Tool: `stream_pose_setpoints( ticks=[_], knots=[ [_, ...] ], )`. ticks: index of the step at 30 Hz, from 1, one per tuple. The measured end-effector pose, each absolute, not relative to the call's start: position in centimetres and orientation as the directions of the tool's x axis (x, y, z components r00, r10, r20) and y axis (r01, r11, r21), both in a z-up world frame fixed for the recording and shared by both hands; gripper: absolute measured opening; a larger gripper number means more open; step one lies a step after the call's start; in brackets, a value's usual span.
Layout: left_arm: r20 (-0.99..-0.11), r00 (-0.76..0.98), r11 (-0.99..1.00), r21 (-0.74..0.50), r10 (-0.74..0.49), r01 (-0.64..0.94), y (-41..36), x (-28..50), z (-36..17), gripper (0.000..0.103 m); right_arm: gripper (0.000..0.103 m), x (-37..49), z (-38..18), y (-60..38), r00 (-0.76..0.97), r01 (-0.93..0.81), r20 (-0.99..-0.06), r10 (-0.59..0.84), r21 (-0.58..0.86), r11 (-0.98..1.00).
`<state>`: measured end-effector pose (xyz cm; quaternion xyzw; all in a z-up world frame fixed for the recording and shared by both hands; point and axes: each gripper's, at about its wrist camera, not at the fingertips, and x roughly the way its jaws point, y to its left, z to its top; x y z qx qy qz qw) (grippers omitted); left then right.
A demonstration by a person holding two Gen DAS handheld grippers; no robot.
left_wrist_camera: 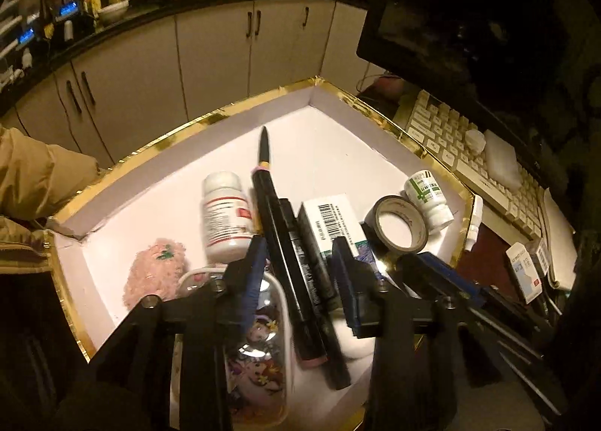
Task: Organize objects
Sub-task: 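Open the left tool to drop the marker in the tray while the right tool releases the lipstick, then move both tools back over the desk toward the long white box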
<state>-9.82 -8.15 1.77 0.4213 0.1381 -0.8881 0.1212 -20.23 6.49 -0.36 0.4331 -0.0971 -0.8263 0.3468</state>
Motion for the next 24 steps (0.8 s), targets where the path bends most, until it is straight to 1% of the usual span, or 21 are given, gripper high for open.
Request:
stream_pose_setpoints(
  ticks=[2, 3, 4, 5, 6, 7, 10, 13, 17, 24],
  knots=[
    [-0.765, -0.632, -0.933, -0.126, -0.124, 0.336, -7.8, -9.1, 2.3, 0.037, 0.02, -20.0, 0.0, 6.8, -0.389, 0.489, -0.65, -0.652, 0.455, -0.745],
    [-0.752, -0.647, -0.935, -0.126, -0.128, 0.331, -7.5, -8.7, 2.7, 0.037, 0.025, -19.9, 0.2, 7.1, -0.391, 0.485, -0.645, -0.656, 0.462, -0.743],
    [-0.741, -0.66, -0.938, -0.131, -0.123, 0.322, -7.3, -8.3, 3.0, 0.039, 0.036, -19.7, 0.5, 7.6, -0.393, 0.478, -0.641, -0.659, 0.47, -0.742],
    [-0.727, -0.677, -0.942, -0.136, -0.116, 0.307, -6.9, -7.8, 3.3, 0.04, 0.041, -19.3, 0.9, 8.3, -0.405, 0.468, -0.632, -0.66, 0.477, -0.744],
    [-0.717, -0.688, -0.946, -0.135, -0.113, 0.296, -6.5, -7.4, 3.6, 0.045, 0.048, -18.9, 1.2, 8.9, -0.414, 0.468, -0.623, -0.663, 0.479, -0.742],
    [-0.707, -0.698, -0.951, -0.126, -0.114, 0.283, -5.9, -7.1, 3.8, 0.046, 0.051, -18.5, 1.5, 9.4, -0.429, 0.463, -0.626, -0.651, 0.467, -0.753],
    [-0.693, -0.709, -0.966, -0.073, -0.131, 0.25, -3.9, -6.3, 4.2, 0.046, 0.051, -16.7, 2.3, 11.9, -0.453, 0.458, -0.606, -0.653, 0.47, -0.755],
    [-0.694, -0.713, -0.979, -0.062, -0.099, 0.196, -2.1, -6.1, 4.3, 0.046, 0.051, -14.8, 2.9, 14.7, -0.462, 0.463, -0.564, -0.684, 0.505, -0.729],
    [-0.694, -0.717, -0.989, -0.058, -0.058, 0.136, 0.1, -5.7, 4.1, 0.046, 0.051, -13.2, 2.6, 18.1, -0.492, 0.426, -0.58, -0.65, 0.49, -0.76],
    [-0.703, -0.711, -0.996, -0.041, -0.027, 0.079, 2.5, -5.2, 3.6, 0.046, 0.051, -11.9, 0.9, 25.1, -0.558, 0.287, -0.618, -0.555, 0.484, -0.827]
  ],
)
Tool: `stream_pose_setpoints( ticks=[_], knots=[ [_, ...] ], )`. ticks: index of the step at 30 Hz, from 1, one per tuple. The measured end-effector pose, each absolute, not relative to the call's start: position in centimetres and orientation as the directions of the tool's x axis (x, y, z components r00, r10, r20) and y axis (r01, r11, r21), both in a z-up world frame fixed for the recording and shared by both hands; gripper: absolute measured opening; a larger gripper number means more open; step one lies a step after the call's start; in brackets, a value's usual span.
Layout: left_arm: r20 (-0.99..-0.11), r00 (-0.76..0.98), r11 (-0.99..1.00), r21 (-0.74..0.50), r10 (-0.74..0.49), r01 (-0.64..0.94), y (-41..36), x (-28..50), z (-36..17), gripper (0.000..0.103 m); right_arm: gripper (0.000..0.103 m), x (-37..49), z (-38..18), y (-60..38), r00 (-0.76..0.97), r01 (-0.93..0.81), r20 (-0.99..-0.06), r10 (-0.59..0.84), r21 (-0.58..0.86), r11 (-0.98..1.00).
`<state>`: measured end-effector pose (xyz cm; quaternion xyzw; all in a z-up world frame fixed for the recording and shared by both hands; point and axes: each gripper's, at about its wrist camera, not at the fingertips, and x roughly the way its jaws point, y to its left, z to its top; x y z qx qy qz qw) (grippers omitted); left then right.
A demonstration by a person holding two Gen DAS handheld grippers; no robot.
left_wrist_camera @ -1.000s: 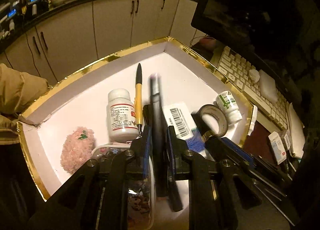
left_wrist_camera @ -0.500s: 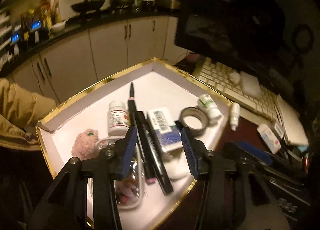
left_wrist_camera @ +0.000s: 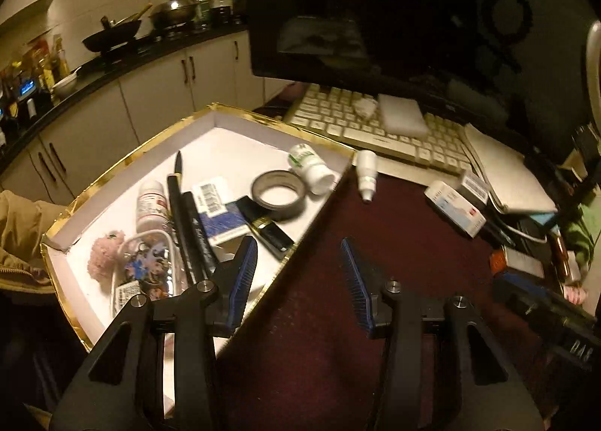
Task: Organize objects
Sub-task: 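Move both tools back over the desk toward the long white box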
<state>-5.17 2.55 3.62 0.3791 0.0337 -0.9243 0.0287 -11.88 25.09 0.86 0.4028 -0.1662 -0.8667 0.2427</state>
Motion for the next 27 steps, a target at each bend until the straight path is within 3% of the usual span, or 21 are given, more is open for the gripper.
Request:
stream_pose_setpoints(
  ticks=[19, 27],
  knots=[
    [-0.753, -0.658, -1.0, -0.02, 0.027, -0.018, 6.0, -5.9, 1.5, 0.046, 0.051, -14.4, 1.6, 33.3, -0.668, 0.18, -0.678, -0.307, 0.253, -0.95],
    [-0.758, -0.652, -1.0, -0.016, 0.023, -0.016, 5.7, -6.0, 1.2, 0.046, 0.051, -14.8, 0.0, 33.5, -0.585, 0.254, -0.734, -0.344, 0.236, -0.938]
  ],
)
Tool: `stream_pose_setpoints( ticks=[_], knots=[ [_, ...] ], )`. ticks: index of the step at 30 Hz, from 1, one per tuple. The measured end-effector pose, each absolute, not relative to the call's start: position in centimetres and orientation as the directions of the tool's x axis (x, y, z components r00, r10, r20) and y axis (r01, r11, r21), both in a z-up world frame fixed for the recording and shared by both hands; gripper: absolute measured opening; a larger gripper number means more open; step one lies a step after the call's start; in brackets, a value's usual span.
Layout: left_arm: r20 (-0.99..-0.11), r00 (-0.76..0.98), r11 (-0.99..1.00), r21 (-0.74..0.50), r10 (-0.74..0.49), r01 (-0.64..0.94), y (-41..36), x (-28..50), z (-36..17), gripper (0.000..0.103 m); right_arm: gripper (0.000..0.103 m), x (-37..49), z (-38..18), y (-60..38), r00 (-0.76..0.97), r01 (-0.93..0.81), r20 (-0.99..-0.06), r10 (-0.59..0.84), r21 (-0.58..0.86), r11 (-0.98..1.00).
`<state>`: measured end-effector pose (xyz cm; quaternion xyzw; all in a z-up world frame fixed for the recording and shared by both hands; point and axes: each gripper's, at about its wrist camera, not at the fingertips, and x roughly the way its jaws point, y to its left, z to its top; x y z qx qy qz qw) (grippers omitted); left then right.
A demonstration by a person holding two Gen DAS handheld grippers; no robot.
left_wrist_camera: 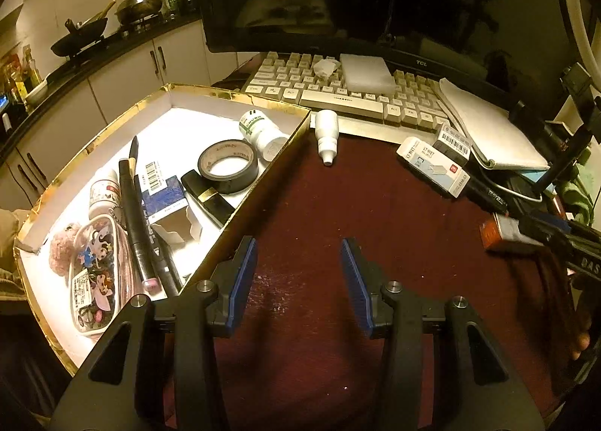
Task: Organize objects
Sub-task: 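Move both tools back over the desk toward the long white box, then grasp the long white red-striped box with the right tool while the left tool reaches the white items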
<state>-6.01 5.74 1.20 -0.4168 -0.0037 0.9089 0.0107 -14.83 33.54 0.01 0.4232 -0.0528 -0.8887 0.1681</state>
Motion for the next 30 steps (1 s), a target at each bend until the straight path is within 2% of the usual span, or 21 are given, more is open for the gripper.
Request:
stream_pose_setpoints(
  ticks=[6, 15, 18, 23, 24, 26, 28, 30],
  knots=[
    [-0.753, -0.657, -1.0, -0.022, 0.028, -0.018, 5.5, -6.0, 1.4, 0.046, 0.052, -14.1, 0.2, 32.5, -0.589, 0.313, -0.752, -0.297, 0.126, -0.941],
    [-0.761, -0.647, -0.999, -0.032, 0.041, -0.027, 5.6, -6.0, 1.1, 0.046, 0.052, -13.8, -0.4, 33.0, -0.535, 0.376, -0.77, -0.348, 0.152, -0.914],
    [-0.763, -0.646, -0.999, -0.022, 0.041, -0.036, 6.0, -6.0, 1.0, 0.046, 0.058, -13.3, -0.7, 33.2, -0.533, 0.392, -0.776, -0.337, 0.127, -0.911],
    [-0.764, -0.645, -0.999, -0.015, 0.037, -0.039, 6.3, -6.0, 1.0, 0.046, 0.058, -13.5, -1.0, 33.2, -0.549, 0.365, -0.759, -0.349, 0.157, -0.917],
    [-0.764, -0.644, -0.999, -0.013, 0.036, -0.04, 6.3, -6.0, 1.0, 0.046, 0.057, -13.5, -1.0, 33.0, -0.555, 0.364, -0.754, -0.351, 0.16, -0.918],
    [-0.765, -0.643, -0.999, -0.008, 0.033, -0.043, 6.5, -6.0, 1.0, 0.046, 0.044, -13.4, -0.8, 32.6, -0.558, 0.378, -0.744, -0.367, 0.166, -0.911],
    [-0.765, -0.643, -0.999, -0.004, 0.033, -0.046, 6.8, -6.1, 1.0, 0.046, 0.026, -13.2, -0.7, 32.0, -0.559, 0.391, -0.737, -0.38, 0.17, -0.905],
    [-0.767, -0.641, -0.999, 0.0, 0.033, -0.052, 7.1, -6.2, 0.9, 0.046, 0.02, -13.1, -0.6, 31.4, -0.559, 0.396, -0.73, -0.394, 0.183, -0.9]
  ],
)
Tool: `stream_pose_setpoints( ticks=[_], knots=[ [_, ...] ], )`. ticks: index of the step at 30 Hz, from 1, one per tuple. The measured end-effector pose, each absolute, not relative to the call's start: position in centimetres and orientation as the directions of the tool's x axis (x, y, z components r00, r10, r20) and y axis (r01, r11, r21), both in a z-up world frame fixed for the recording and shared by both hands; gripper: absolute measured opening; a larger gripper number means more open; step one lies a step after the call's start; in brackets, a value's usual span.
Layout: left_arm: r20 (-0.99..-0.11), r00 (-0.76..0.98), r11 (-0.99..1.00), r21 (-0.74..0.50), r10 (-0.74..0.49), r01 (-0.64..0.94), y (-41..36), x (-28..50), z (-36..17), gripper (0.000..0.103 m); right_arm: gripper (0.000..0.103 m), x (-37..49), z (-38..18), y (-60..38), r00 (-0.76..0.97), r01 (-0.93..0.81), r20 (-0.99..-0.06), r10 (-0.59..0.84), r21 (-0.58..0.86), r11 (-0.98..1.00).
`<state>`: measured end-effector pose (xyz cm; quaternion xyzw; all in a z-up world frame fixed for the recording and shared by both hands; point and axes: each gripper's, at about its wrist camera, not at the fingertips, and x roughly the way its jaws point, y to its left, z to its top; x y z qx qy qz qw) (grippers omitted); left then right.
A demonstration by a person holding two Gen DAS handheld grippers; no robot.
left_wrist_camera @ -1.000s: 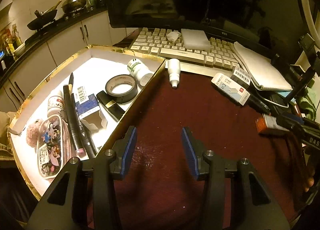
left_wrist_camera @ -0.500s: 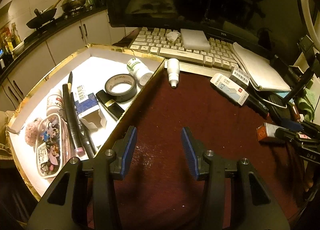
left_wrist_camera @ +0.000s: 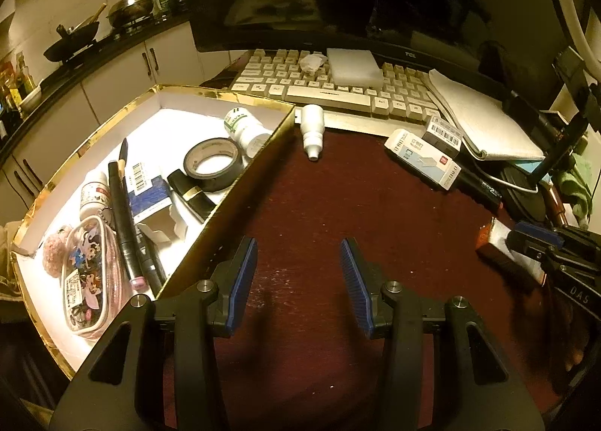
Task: Organize objects
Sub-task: 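Grasp the long white red-striped box with the right tool while the left tool reaches the white items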
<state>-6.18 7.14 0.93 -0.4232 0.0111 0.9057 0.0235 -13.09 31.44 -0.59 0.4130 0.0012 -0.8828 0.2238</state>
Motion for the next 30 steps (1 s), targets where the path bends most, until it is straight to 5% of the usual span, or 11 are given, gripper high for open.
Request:
stream_pose_setpoints(
  ticks=[4, 9, 11, 13, 15, 30],
  knots=[
    [-0.774, -0.631, -0.998, -0.011, 0.053, -0.069, 7.8, -6.8, 0.8, 0.046, 0.01, -13.1, -0.4, 31.0, -0.559, 0.375, -0.716, -0.418, 0.232, -0.898],
    [-0.808, -0.573, -0.99, -0.094, 0.137, -0.104, 8.9, -8.7, 0.3, 0.046, 0.011, -12.9, -0.5, 31.5, -0.562, 0.373, -0.714, -0.418, 0.232, -0.898],
    [-0.822, -0.54, -0.983, -0.14, 0.18, -0.115, 9.7, -9.7, 0.0, 0.046, 0.018, -12.6, -0.6, 31.7, -0.555, 0.386, -0.72, -0.416, 0.22, -0.896],
    [-0.832, -0.51, -0.976, -0.177, 0.218, -0.127, 10.5, -10.7, -0.1, 0.046, 0.047, -11.9, -0.6, 32.0, -0.552, 0.407, -0.719, -0.423, 0.21, -0.889],
    [-0.837, -0.486, -0.968, -0.209, 0.25, -0.139, 11.5, -11.8, -0.1, 0.046, 0.058, -11.2, -0.4, 32.3, -0.563, 0.423, -0.706, -0.429, 0.2, -0.884],
    [-0.872, -0.396, -0.958, -0.257, 0.287, -0.128, 17.1, -20.3, -1.0, 0.049, 0.057, -11.2, -2.4, 32.4, -0.524, 0.413, -0.727, -0.443, 0.238, -0.879]
  ],
)
